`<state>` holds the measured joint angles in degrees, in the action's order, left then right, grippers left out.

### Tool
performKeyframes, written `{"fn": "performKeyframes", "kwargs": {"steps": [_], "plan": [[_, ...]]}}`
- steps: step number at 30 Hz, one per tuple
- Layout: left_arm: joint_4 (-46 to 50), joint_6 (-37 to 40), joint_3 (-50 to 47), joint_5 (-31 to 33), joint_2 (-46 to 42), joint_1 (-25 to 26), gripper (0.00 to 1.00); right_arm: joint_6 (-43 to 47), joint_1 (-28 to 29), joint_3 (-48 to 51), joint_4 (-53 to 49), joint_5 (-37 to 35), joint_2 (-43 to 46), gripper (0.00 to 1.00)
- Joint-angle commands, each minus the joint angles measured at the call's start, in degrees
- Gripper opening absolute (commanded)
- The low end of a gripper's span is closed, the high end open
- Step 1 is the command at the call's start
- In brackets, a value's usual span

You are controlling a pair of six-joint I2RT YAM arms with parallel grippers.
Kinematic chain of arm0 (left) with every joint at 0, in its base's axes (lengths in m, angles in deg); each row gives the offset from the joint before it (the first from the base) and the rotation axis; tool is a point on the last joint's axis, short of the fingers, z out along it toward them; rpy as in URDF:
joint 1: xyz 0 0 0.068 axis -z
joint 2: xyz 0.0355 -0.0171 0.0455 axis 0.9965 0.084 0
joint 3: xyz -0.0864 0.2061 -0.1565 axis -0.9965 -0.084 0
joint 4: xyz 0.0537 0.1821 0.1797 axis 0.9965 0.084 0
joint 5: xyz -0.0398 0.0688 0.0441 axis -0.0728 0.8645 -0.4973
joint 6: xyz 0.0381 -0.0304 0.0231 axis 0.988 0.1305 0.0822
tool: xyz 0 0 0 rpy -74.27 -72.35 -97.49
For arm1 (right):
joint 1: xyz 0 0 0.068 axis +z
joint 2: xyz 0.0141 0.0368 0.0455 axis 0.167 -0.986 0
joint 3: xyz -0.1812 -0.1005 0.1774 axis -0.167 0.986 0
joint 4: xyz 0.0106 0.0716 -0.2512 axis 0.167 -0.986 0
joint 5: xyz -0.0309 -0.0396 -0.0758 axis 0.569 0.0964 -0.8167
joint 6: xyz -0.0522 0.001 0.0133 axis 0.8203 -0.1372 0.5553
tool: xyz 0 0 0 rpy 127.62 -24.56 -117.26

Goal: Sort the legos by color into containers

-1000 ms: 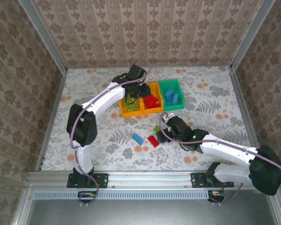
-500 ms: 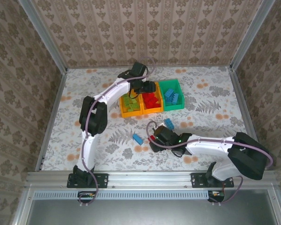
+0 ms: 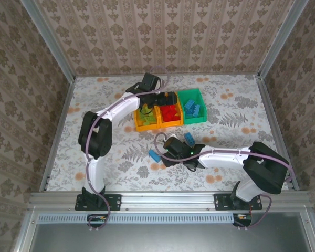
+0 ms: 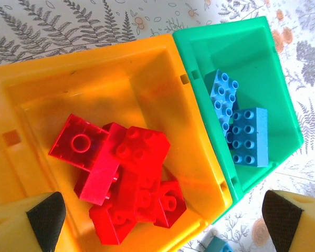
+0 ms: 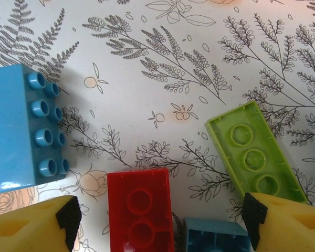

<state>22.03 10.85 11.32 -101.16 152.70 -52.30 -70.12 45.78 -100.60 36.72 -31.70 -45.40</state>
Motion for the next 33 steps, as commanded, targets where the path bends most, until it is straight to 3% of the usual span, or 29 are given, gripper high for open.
{"fn": "performKeyframes", "kwargs": {"steps": [1, 10, 19, 28, 33], "plan": [[-3.1, -2.4, -4.8, -1.0, -4.5, -2.0, 1.00, 2.8, 0.3, -1.9, -4.4, -1.6, -0.6, 0.83], [-6.4, -4.5, -17.7, 0.5, -12.9, -5.5, 1.00, 7.7, 0.3, -4.6, -8.0, 2.0, -3.6, 0.77], [-6.9, -5.0, -22.7, 2.4, -18.4, -6.4, 1.00, 10.7, 0.0, -7.8, -9.3, 4.1, -8.5, 0.72], [-7.3, -5.6, -27.1, 2.9, -21.7, -10.6, 1.00, 12.0, -0.3, -8.8, -10.1, 5.7, -10.3, 0.48], [-5.6, -4.5, -27.9, 3.8, -22.8, -11.3, 1.00, 10.7, -1.3, -8.6, -8.9, 5.5, -7.0, 0.35]]}}
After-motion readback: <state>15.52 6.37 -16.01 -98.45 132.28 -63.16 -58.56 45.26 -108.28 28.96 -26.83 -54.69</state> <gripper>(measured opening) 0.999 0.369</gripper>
